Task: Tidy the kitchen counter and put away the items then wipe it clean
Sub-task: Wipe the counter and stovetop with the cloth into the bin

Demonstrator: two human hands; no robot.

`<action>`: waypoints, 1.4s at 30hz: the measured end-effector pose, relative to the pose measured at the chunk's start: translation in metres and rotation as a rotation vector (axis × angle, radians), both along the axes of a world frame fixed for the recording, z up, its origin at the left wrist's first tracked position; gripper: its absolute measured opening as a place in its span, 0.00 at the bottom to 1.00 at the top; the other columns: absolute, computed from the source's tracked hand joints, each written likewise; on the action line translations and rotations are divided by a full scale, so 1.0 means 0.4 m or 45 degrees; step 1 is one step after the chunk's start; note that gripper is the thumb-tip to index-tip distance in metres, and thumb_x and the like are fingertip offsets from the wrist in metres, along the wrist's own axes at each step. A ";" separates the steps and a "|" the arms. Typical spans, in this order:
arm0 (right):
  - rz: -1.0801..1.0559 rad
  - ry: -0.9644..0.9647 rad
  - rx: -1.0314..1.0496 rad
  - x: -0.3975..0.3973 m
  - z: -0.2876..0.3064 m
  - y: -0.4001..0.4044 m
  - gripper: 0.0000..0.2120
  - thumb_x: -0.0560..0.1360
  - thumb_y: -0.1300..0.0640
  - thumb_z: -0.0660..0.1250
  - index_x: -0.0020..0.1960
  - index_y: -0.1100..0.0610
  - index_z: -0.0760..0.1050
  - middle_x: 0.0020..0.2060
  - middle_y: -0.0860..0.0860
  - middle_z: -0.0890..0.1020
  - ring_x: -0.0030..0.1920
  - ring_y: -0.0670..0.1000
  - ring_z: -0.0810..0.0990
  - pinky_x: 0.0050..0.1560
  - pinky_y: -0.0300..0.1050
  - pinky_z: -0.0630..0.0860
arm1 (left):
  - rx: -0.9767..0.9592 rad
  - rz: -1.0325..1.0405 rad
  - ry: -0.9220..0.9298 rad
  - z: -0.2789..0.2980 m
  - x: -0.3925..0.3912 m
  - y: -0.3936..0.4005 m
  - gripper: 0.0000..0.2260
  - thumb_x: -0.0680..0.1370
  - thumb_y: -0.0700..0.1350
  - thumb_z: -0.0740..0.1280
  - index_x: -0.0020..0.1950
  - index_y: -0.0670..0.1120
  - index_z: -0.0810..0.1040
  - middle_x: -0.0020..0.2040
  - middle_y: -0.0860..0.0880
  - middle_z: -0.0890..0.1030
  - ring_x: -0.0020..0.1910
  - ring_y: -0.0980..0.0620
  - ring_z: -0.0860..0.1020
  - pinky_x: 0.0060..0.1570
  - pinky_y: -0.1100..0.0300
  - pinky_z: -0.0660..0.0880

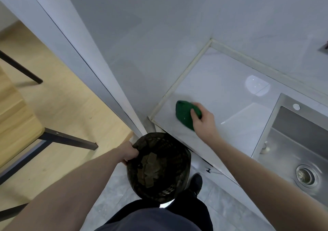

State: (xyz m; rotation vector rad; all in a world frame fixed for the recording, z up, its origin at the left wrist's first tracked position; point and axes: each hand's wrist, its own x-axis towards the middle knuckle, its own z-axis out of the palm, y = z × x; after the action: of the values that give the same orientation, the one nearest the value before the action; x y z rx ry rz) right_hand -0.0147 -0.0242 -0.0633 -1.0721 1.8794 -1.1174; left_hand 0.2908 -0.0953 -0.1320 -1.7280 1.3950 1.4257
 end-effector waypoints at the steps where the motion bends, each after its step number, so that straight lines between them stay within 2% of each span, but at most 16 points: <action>1: -0.020 0.029 -0.006 -0.009 -0.001 -0.028 0.13 0.83 0.57 0.61 0.64 0.48 0.77 0.53 0.44 0.84 0.55 0.44 0.82 0.60 0.45 0.79 | 0.009 0.016 -0.002 -0.003 0.002 0.003 0.16 0.77 0.42 0.65 0.64 0.38 0.76 0.57 0.42 0.79 0.51 0.43 0.82 0.43 0.47 0.85; 4: -0.024 0.158 0.066 -0.016 -0.035 -0.110 0.16 0.83 0.57 0.61 0.69 0.53 0.75 0.61 0.49 0.82 0.60 0.50 0.80 0.65 0.49 0.76 | 0.023 0.070 -0.012 -0.013 0.013 0.013 0.15 0.77 0.40 0.65 0.63 0.37 0.76 0.57 0.42 0.80 0.51 0.43 0.83 0.44 0.47 0.85; 8: 0.251 0.364 0.302 0.032 -0.090 -0.185 0.18 0.82 0.55 0.63 0.71 0.55 0.74 0.63 0.55 0.81 0.61 0.58 0.79 0.60 0.47 0.76 | 0.032 0.144 -0.022 -0.029 0.028 0.012 0.15 0.77 0.39 0.65 0.62 0.37 0.76 0.57 0.40 0.80 0.51 0.42 0.83 0.44 0.46 0.85; 11: 0.347 0.391 0.381 0.108 -0.141 -0.189 0.17 0.81 0.55 0.65 0.69 0.58 0.77 0.61 0.55 0.82 0.60 0.57 0.80 0.55 0.43 0.75 | 0.018 0.142 -0.041 -0.035 0.030 0.003 0.14 0.77 0.40 0.65 0.61 0.37 0.76 0.57 0.41 0.80 0.51 0.42 0.82 0.43 0.46 0.85; 16: 0.215 0.476 0.334 0.168 -0.181 -0.188 0.14 0.79 0.57 0.64 0.63 0.57 0.79 0.53 0.54 0.85 0.54 0.60 0.81 0.50 0.53 0.80 | -0.042 0.092 -0.074 -0.032 0.034 -0.028 0.15 0.77 0.42 0.65 0.61 0.36 0.76 0.56 0.40 0.79 0.50 0.41 0.82 0.42 0.47 0.85; 21: 0.421 0.567 0.269 0.196 -0.181 -0.155 0.08 0.79 0.57 0.64 0.54 0.56 0.80 0.48 0.55 0.84 0.51 0.61 0.80 0.46 0.52 0.78 | -0.117 0.039 -0.108 -0.021 0.036 -0.053 0.14 0.76 0.42 0.64 0.58 0.35 0.76 0.54 0.40 0.80 0.47 0.41 0.83 0.38 0.48 0.85; 24: 0.536 0.544 0.236 0.243 -0.170 -0.110 0.10 0.80 0.58 0.63 0.58 0.56 0.81 0.50 0.56 0.85 0.50 0.59 0.81 0.47 0.49 0.77 | -0.116 0.016 -0.112 -0.015 0.041 -0.060 0.15 0.77 0.43 0.64 0.59 0.36 0.76 0.54 0.40 0.79 0.48 0.41 0.83 0.38 0.47 0.85; 29: 0.794 0.352 0.407 0.324 -0.174 0.010 0.09 0.83 0.54 0.61 0.59 0.53 0.78 0.49 0.53 0.84 0.44 0.52 0.79 0.47 0.47 0.77 | -0.125 -0.022 -0.098 -0.004 0.043 -0.054 0.15 0.77 0.44 0.64 0.57 0.35 0.77 0.52 0.39 0.81 0.46 0.40 0.84 0.38 0.46 0.85; 32: 0.678 0.240 0.404 0.331 -0.163 0.067 0.09 0.83 0.52 0.61 0.60 0.51 0.78 0.46 0.51 0.84 0.42 0.50 0.80 0.43 0.45 0.77 | -0.135 -0.064 -0.106 0.005 0.044 -0.042 0.14 0.78 0.45 0.63 0.55 0.35 0.79 0.48 0.39 0.83 0.42 0.42 0.85 0.37 0.47 0.85; 35: 0.518 0.208 0.344 0.286 -0.105 0.084 0.09 0.83 0.51 0.62 0.60 0.48 0.78 0.42 0.45 0.82 0.37 0.42 0.77 0.37 0.35 0.72 | -0.141 -0.048 -0.089 0.010 0.050 -0.031 0.14 0.78 0.44 0.64 0.56 0.36 0.78 0.49 0.40 0.82 0.44 0.43 0.85 0.36 0.50 0.85; 36: 0.475 0.223 0.311 0.259 -0.077 0.083 0.09 0.83 0.51 0.62 0.61 0.48 0.78 0.44 0.44 0.82 0.39 0.42 0.78 0.39 0.34 0.72 | -0.139 -0.044 -0.079 0.010 0.051 -0.029 0.14 0.78 0.44 0.64 0.57 0.36 0.78 0.50 0.41 0.81 0.45 0.43 0.84 0.37 0.50 0.85; 39: 0.319 0.288 0.176 0.156 0.001 0.055 0.09 0.82 0.53 0.63 0.59 0.48 0.79 0.49 0.49 0.85 0.47 0.50 0.82 0.50 0.43 0.78 | -0.123 -0.004 -0.052 0.013 0.053 -0.022 0.14 0.79 0.43 0.64 0.60 0.36 0.76 0.53 0.41 0.80 0.49 0.43 0.82 0.38 0.49 0.85; 42: 0.109 0.283 0.041 0.049 0.068 0.021 0.09 0.82 0.55 0.63 0.58 0.51 0.80 0.46 0.50 0.85 0.46 0.49 0.81 0.49 0.40 0.77 | -0.113 0.029 -0.030 0.012 0.054 -0.010 0.14 0.78 0.43 0.64 0.60 0.36 0.76 0.55 0.41 0.79 0.50 0.42 0.82 0.40 0.48 0.85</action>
State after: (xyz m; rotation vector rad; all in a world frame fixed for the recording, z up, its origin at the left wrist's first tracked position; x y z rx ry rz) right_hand 0.0050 -0.0156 -0.0362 -1.2902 1.9934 -0.9481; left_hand 0.3124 -0.0994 -0.1272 -1.8162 1.4503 1.3694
